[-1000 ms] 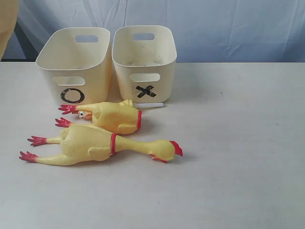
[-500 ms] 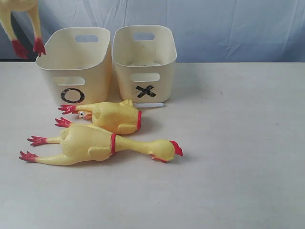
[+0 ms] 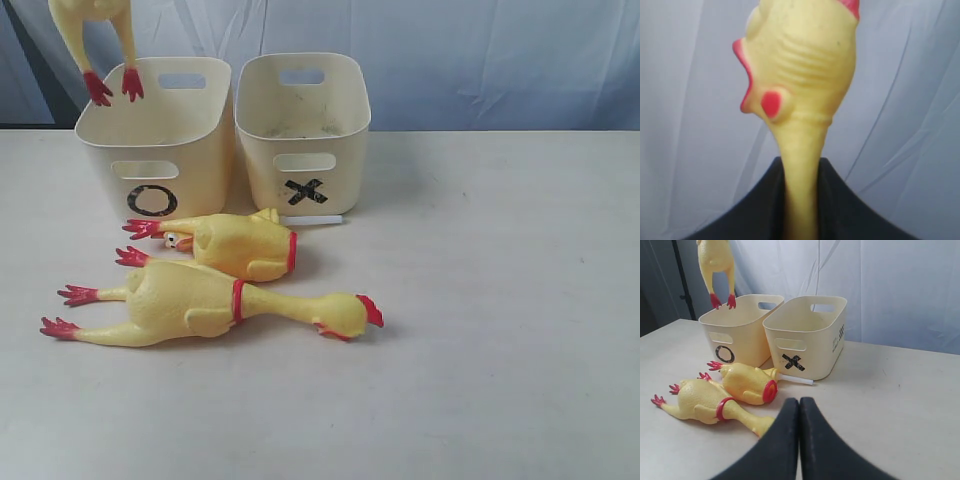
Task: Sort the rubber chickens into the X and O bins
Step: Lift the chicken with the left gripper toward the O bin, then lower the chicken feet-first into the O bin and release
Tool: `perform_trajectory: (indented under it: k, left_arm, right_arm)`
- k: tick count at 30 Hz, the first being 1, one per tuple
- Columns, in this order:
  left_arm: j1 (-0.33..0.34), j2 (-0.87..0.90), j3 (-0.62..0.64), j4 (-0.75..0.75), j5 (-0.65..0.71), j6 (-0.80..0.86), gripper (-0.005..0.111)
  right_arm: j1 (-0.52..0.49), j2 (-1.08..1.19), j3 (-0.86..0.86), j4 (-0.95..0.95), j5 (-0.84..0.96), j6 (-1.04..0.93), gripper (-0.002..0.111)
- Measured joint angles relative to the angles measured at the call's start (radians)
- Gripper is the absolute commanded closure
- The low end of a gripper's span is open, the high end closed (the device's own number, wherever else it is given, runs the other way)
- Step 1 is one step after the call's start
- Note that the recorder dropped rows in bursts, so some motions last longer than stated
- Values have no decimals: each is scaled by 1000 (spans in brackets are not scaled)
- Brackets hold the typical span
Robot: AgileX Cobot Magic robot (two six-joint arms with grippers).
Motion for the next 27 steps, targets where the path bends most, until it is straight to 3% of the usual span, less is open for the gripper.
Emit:
perform_trajectory:
  k: [8, 20, 27]
  left_arm:
    - [8, 110, -49, 0, 64, -5, 107]
    - [8, 240, -55, 0, 108, -267, 107]
    - [1, 285, -55, 0, 135, -305, 107]
  right_arm:
    - [0, 0, 0, 0, 0, 0, 108]
    - [0, 0, 0, 0, 2, 0, 108]
    - [0, 0, 0, 0, 2, 0, 108]
